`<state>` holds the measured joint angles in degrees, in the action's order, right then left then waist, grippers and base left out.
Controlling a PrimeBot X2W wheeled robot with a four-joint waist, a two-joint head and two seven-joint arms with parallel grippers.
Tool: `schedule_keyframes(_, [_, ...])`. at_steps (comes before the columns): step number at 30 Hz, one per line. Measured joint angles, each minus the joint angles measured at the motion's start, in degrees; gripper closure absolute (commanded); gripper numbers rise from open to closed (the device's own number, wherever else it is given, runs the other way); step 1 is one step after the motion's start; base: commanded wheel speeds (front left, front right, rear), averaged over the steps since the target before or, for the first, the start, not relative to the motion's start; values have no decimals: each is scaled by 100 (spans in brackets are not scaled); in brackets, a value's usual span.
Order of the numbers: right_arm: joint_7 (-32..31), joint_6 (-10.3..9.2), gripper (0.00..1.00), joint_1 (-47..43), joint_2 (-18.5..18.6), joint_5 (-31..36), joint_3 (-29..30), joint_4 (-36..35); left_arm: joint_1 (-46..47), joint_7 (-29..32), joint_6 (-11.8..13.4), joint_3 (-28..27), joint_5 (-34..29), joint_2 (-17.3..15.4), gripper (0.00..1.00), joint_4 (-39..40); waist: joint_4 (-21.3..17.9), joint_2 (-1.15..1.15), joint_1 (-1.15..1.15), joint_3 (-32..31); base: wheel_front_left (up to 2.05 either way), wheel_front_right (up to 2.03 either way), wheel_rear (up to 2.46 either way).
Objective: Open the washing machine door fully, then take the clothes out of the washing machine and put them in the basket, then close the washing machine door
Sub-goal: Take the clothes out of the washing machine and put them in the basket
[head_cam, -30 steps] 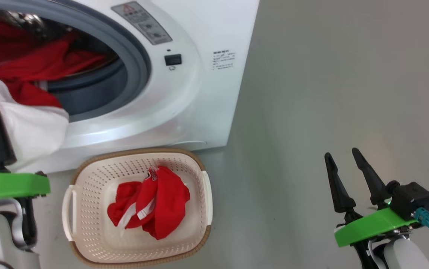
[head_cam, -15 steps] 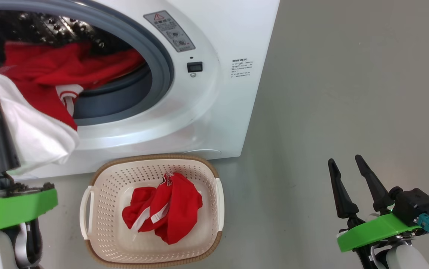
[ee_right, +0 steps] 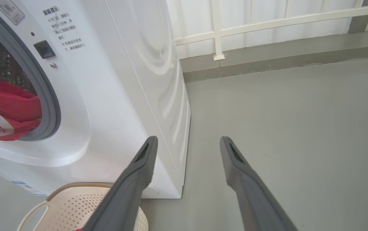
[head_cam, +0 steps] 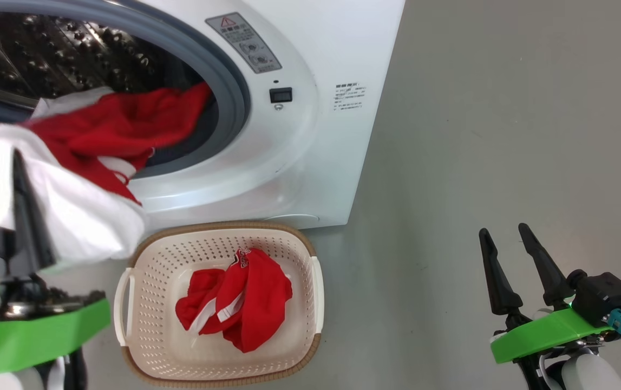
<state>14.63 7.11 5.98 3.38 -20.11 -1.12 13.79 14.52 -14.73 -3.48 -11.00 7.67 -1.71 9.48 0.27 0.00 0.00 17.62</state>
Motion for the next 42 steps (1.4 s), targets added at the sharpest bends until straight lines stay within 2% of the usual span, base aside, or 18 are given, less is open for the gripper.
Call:
schedule_keyframes(6, [0, 0, 0, 1, -10, -1, 0, -19, -203, 0, 110, 163, 163, -3, 100, -576, 5, 0, 0, 62, 0, 0, 0])
schedule_keyframes(13, [0, 0, 0, 32, -14, 0, 1, -74, -263, 1, 108, 288, 405, -8, 100, -1790, 15, 0, 0, 285, 0, 0, 0])
schedule_keyframes(20, [0, 0, 0, 159, -15, 0, 35, -132, -30, 2, -40, 394, 379, -10, 100, -2885, -12, 0, 0, 594, 0, 0, 0])
schedule_keyframes(23, [0, 0, 0, 160, -14, 1, 42, -145, 108, 2, -69, 460, 328, -5, 95, -3133, -20, 0, 0, 687, 0, 0, 0])
schedule_keyframes(25, [0, 0, 0, 176, -15, 1, 41, -164, 252, 2, -122, 490, 279, -7, 88, -3397, -29, 0, 0, 780, 0, 0, 0])
schedule_keyframes(28, [0, 0, 0, 307, -15, 2, 40, -188, 485, 2, -214, 548, 269, -7, 82, -3809, -44, 0, 0, 921, 0, 0, 0])
schedule_keyframes(30, [0, 0, 0, 378, -15, 2, 40, -196, 617, 2, -267, 617, 235, -5, 82, -4028, -57, 0, 0, 1008, 0, 0, 0])
schedule_keyframes(32, [0, 0, 0, 389, -15, 2, 41, -199, 739, 2, -270, 712, 235, -4, 82, -4218, -68, 0, 0, 1081, 0, 0, 0])
schedule_keyframes(36, [0, 0, 0, 390, -14, 12, 43, -208, 926, 2, -312, 764, 235, 8, 71, -4542, -75, 0, 0, 1183, 0, 0, 0])
schedule_keyframes(41, [0, 0, 0, 399, -12, 12, 35, -213, 1130, 2, -312, 717, 123, 10, 66, -4812, -93, 0, 0, 1258, 0, 0, 0])
schedule_keyframes(42, [0, 0, 0, 402, -12, 12, 35, -213, 1157, 2, -312, 706, 94, 11, 60, -4833, -96, 0, 0, 1259, 0, 0, 0])
